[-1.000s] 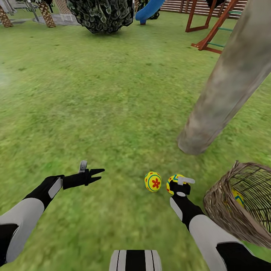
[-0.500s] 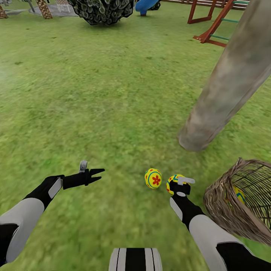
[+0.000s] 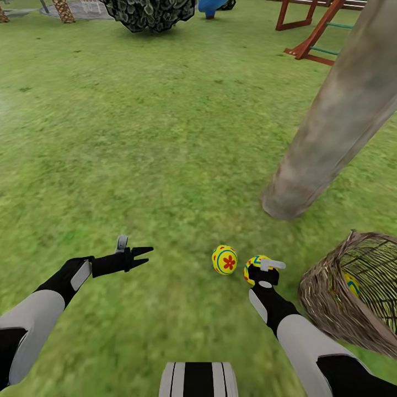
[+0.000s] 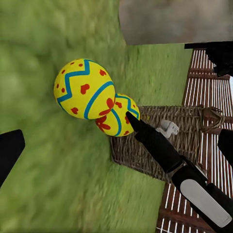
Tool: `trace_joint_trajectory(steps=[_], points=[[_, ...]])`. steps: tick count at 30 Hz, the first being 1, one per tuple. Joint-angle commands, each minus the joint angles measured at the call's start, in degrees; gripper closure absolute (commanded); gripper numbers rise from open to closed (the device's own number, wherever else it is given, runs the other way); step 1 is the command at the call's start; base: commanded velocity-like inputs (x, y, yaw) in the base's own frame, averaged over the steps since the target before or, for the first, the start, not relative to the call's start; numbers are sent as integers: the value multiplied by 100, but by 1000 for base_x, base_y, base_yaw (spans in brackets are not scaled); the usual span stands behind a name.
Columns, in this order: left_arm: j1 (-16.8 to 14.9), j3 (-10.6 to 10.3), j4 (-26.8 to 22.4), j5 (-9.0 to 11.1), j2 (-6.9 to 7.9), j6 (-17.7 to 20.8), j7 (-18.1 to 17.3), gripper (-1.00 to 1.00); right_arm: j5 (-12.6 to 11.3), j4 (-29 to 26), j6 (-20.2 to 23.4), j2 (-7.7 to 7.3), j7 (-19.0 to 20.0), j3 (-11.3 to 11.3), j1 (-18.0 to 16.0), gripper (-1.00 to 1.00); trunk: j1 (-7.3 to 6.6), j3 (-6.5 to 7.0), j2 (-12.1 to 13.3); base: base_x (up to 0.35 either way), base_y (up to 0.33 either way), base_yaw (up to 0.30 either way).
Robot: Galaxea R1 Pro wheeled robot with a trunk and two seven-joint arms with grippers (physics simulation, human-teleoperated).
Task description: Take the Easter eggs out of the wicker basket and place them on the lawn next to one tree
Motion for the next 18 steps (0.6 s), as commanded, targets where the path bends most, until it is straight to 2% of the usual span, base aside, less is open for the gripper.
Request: trace_joint_trajectory(steps=[1,10,18], points=[[-2,-9,0,22,2,42,-8,-100,-52,5,-34,-1,-22,26,-3,-100,-1,-3,-1,0,0,0],[-2,-9,0,23,2,37,-8,-100,-54,5,-34,-27,-22,26,-3,-100,-1,-3,-1,0,0,0],[-2,-9,9,14,3,31,-8,-100,-55,5,-34,-28,-14,26,-3,-100,-22,174,9,0,0,0]])
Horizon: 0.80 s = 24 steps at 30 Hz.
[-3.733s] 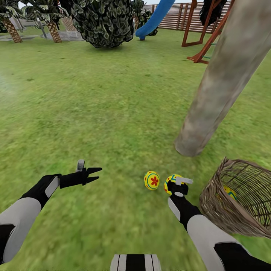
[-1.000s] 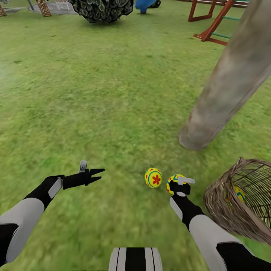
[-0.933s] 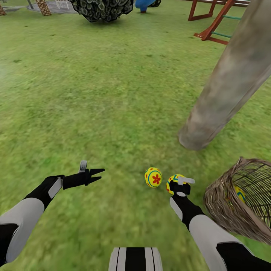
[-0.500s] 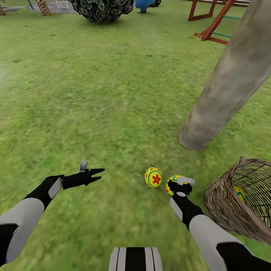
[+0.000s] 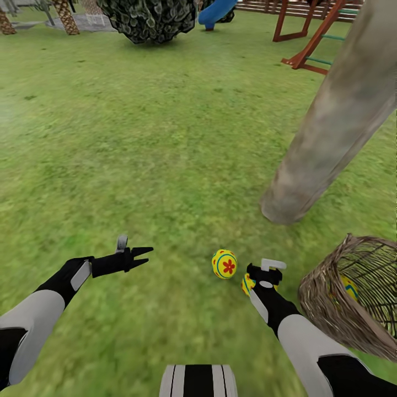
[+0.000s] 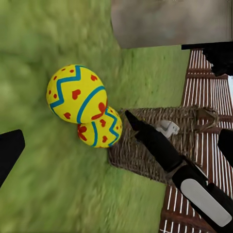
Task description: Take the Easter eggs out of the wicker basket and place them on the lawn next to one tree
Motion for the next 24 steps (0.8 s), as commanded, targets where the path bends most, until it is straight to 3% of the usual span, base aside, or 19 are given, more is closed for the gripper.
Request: trace_joint_trajectory(steps=[1,10,13,15,17,20,21,24], points=[[-2,-10,1,20,2,38,-8,-100,-54,4,-34,-1,-27,26,-3,-100,-3,19,0,0,0,0],[1,-19,5,20,-7,-112,-6,-100,-54,-351,53,-1,-39,17,-3,-100,-26,219,12,0,0,0],[0,-19,8,20,-7,-138,-1,-100,-54,-575,417,5,-39,14,1,-100,-34,285,16,0,0,0],[0,-19,9,20,-7,-140,7,-100,-56,-1003,976,7,-38,10,12,-100,-39,329,19,0,0,0],[-1,-19,9,20,-7,-146,9,-100,-96,-1785,1711,9,-38,4,76,-100,-44,374,22,0,0,0],[0,-19,9,20,-20,-150,10,-100,-118,-2824,2593,25,-33,3,435,-100,-52,440,26,0,0,0],[3,-19,9,20,-29,-150,10,-100,-129,-3674,2988,36,-31,7,806,-100,-55,462,27,0,0,0],[0,-19,16,18,-33,-151,10,-100,-141,-4570,3379,44,-31,10,1226,-100,-62,529,31,0,0,0]])
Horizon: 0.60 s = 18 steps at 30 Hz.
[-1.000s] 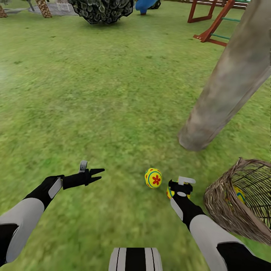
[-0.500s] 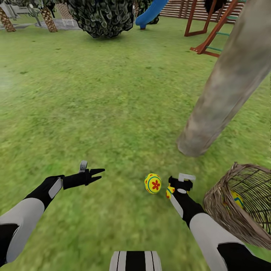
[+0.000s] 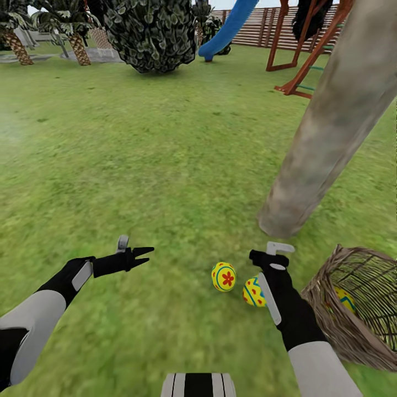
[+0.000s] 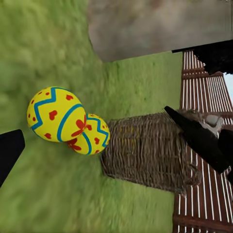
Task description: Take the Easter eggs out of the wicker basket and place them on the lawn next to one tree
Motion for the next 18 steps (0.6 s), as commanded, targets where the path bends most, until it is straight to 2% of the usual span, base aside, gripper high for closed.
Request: trace_joint_trajectory(steps=[1,5,6,7,9,13,18], points=[[-3,-11,-1,23,-1,43,-7,-100,-62,-104,50,-1,-55,11,37,-100,-3,19,0,0,0,0],[-2,-16,0,20,-3,43,-2,-100,-69,-457,80,27,-55,16,149,-100,-13,107,5,0,0,0],[-2,-15,-2,21,-1,43,0,-100,-70,-544,80,70,-55,18,184,-100,-16,129,7,0,0,0],[-1,-16,-2,18,-3,43,1,-100,-63,-614,74,183,-57,26,218,-100,-19,152,8,0,0,0],[1,-18,-1,20,-3,43,1,-100,-62,-637,68,227,-62,26,227,-100,-24,196,11,0,0,0],[-2,-19,74,13,2,43,1,-100,-63,-638,74,225,-55,19,263,-100,-26,218,12,0,0,0],[-3,-17,122,15,2,30,1,-100,-63,-638,67,224,-55,19,265,-100,-39,329,19,0,0,-1]])
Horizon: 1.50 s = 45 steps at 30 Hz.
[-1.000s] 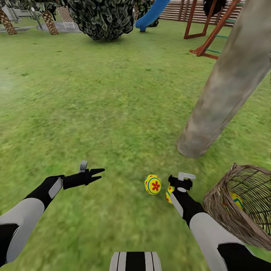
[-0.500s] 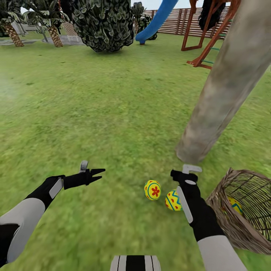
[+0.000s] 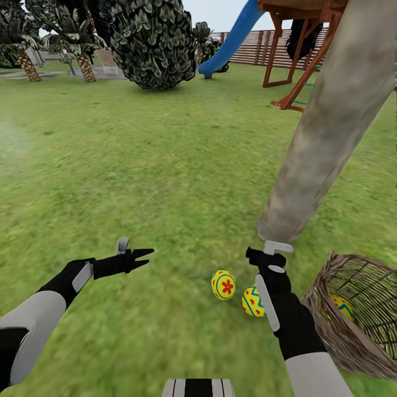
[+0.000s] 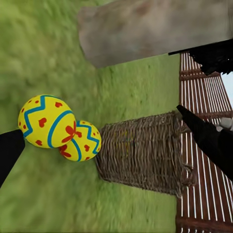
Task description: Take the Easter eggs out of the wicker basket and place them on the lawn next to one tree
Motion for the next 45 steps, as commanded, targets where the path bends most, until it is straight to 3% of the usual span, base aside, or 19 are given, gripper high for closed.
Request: trace_joint_trajectory(steps=[1,25,45], points=[[-2,-10,1,23,2,41,-8,-100,-60,-6,5,-2,-56,9,-1,-100,-3,20,0,0,0,-38],[-1,-15,4,14,-5,36,7,-100,-33,-137,-56,-10,-55,3,67,-100,-65,720,32,0,0,-117],[-3,-15,12,14,-27,37,128,-100,-62,-174,-7,16,-33,31,76,-100,-117,1170,59,0,0,-5]])
